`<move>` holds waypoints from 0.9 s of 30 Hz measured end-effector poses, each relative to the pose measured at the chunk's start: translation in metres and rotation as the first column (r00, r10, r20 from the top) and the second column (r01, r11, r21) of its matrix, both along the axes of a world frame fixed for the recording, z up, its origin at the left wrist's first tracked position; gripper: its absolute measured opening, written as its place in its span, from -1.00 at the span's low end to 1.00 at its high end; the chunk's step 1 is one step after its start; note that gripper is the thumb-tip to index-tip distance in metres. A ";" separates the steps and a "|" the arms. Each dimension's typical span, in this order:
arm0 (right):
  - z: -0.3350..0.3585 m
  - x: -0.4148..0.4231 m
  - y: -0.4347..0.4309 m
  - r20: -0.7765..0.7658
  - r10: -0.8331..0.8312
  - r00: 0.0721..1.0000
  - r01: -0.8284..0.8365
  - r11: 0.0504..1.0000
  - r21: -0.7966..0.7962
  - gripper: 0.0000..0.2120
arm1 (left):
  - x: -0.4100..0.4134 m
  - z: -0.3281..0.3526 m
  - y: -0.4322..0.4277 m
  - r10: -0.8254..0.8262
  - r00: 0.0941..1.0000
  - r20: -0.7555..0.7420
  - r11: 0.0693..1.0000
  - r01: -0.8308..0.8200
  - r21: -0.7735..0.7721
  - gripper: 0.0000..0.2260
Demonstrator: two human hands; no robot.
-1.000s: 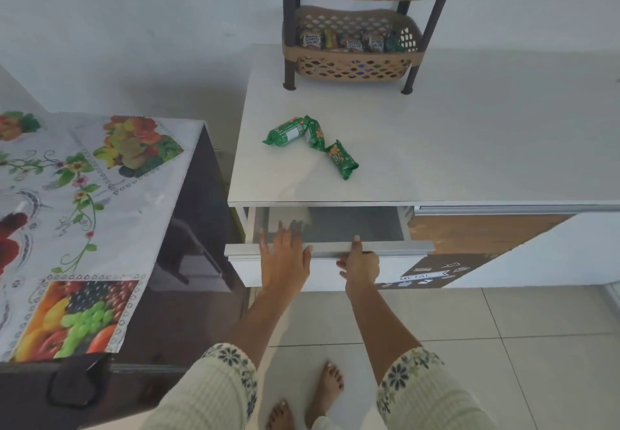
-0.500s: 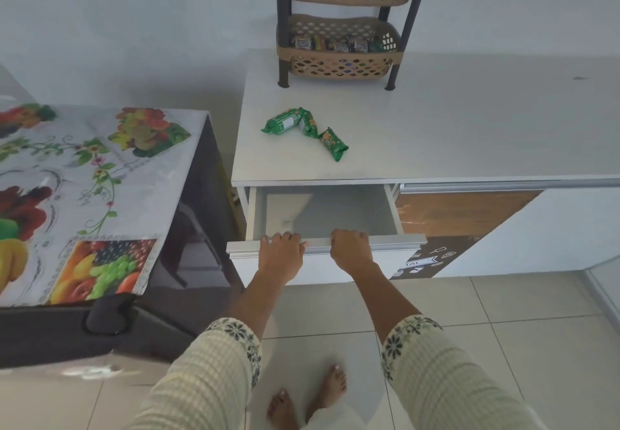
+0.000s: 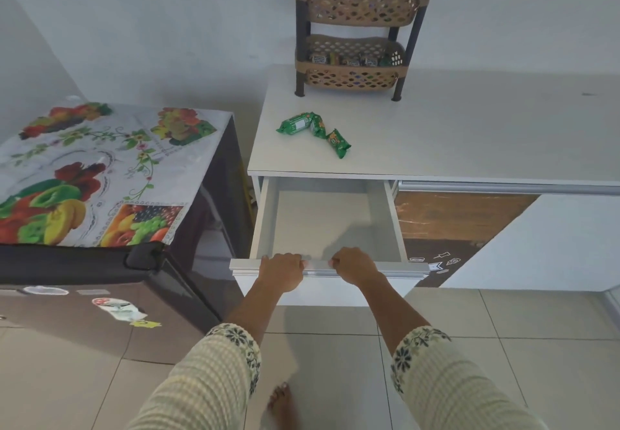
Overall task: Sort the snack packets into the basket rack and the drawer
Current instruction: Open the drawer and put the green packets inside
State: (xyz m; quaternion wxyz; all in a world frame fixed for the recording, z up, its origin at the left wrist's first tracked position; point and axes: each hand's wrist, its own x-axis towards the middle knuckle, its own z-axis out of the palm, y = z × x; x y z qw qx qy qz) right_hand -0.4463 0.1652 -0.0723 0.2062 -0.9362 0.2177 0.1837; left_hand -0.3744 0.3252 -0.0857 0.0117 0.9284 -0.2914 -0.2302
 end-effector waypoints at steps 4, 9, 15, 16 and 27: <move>-0.002 -0.027 0.008 -0.020 0.040 0.999 -0.039 0.999 0.014 -0.69 | -0.025 0.003 0.012 0.025 0.999 -0.028 0.999 -0.024 0.032 -0.66; 0.004 -0.053 0.013 -0.096 0.055 0.994 -0.044 0.993 0.113 -0.67 | -0.054 0.005 0.024 0.071 0.997 -0.013 0.995 -0.070 0.066 -0.61; -0.005 -0.078 0.005 -0.147 0.074 0.986 -0.026 0.953 0.302 -0.60 | -0.066 0.006 0.036 0.115 0.993 -0.035 0.993 -0.114 0.043 -0.62; -0.008 -0.079 0.003 -0.162 0.059 0.985 -0.004 0.946 0.325 -0.64 | -0.065 0.004 0.037 0.114 0.993 -0.026 0.993 -0.113 0.045 -0.63; -0.019 -0.019 -0.025 -0.012 -0.170 0.985 0.158 0.887 0.434 -0.78 | 0.007 0.000 -0.010 0.056 0.997 0.049 0.998 -0.053 -0.045 -0.71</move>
